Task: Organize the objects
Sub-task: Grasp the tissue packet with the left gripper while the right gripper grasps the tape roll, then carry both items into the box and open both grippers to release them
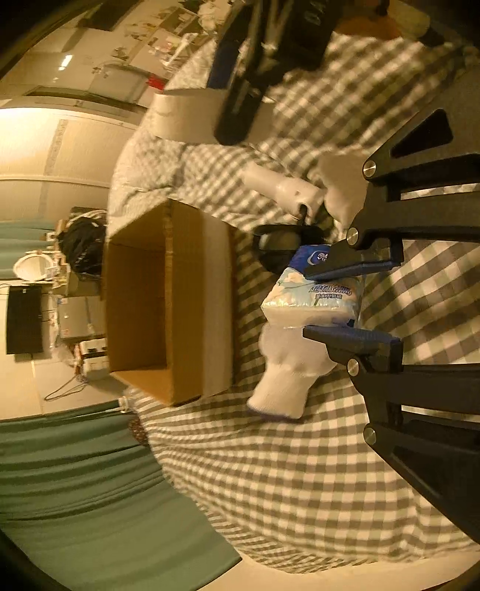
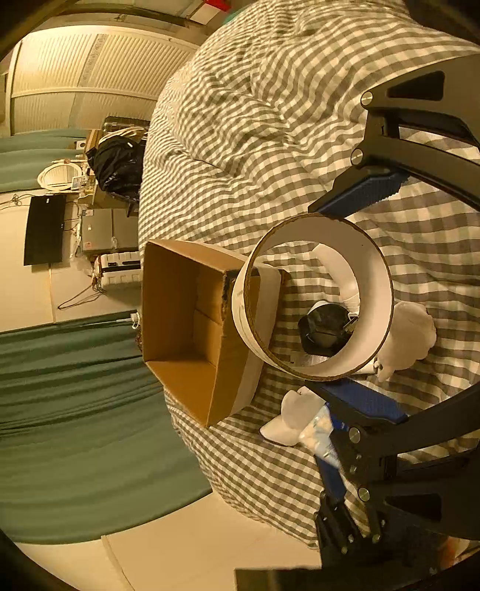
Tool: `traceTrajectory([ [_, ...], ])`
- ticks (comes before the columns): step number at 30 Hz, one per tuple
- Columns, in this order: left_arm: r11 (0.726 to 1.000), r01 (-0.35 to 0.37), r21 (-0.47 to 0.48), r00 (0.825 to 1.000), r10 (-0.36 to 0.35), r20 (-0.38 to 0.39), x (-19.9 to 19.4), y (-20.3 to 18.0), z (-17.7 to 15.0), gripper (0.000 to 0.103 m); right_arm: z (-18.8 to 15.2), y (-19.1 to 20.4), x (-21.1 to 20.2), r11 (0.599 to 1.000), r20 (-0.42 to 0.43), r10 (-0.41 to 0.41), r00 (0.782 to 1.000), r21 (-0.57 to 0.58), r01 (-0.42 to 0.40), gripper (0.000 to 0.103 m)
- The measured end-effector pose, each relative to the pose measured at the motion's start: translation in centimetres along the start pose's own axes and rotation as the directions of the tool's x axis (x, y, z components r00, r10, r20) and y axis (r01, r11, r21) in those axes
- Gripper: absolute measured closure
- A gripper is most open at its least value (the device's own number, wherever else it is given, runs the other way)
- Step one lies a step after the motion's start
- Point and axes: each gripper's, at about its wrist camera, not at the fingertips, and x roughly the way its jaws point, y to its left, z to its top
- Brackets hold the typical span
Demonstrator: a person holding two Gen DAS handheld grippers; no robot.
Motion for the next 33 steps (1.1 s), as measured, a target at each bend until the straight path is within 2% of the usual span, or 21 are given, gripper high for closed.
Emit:
traceTrajectory([
  [7, 1.0, -0.025, 0.006, 0.993, 0.025, 0.114, -2.2, 1.0, 4.7, 0.079, 2.6, 1.1, -2.3, 0.999, 0.071, 0.022, 0.997, -0.048, -0.019, 0.021],
  [12, 0.999, -0.041, -0.01, 0.98, 0.042, 0.192, -2.6, 2.6, 9.7, 0.079, 6.8, 2.1, -3.2, 0.995, 0.13, 0.035, 0.991, -0.101, -0.021, 0.021],
  [18, 0.998, -0.042, -0.045, 0.967, 0.052, 0.249, -0.8, 4.7, 15.9, 0.079, 12.6, 3.0, -2.1, 0.992, 0.195, 0.048, 0.98, -0.124, -0.024, 0.021],
  [22, 0.997, -0.067, -0.047, 0.965, 0.077, 0.251, 2.0, 5.5, 19.7, 0.079, 16.4, 3.3, 0.6, 0.994, 0.216, 0.044, 0.975, -0.111, -0.02, 0.021],
  [25, 0.996, -0.077, -0.051, 0.969, 0.087, 0.23, 4.6, 5.9, 21.3, 0.079, 18.8, 3.3, 3.6, 0.996, 0.216, 0.041, 0.976, -0.084, -0.023, 0.021],
  [28, 0.994, -0.104, -0.026, 0.97, 0.107, 0.22, 7.2, 6.1, 20.8, 0.079, 19.9, 2.8, 7.1, 0.999, 0.196, 0.032, 0.98, -0.045, -0.024, 0.021],
  [33, 0.991, -0.136, 0.005, 0.972, 0.133, 0.193, 11.2, 5.7, 18.9, 0.079, 19.1, 1.1, 12.9, 1.0, 0.13, -0.012, 0.991, -0.003, 0.012, 0.021],
])
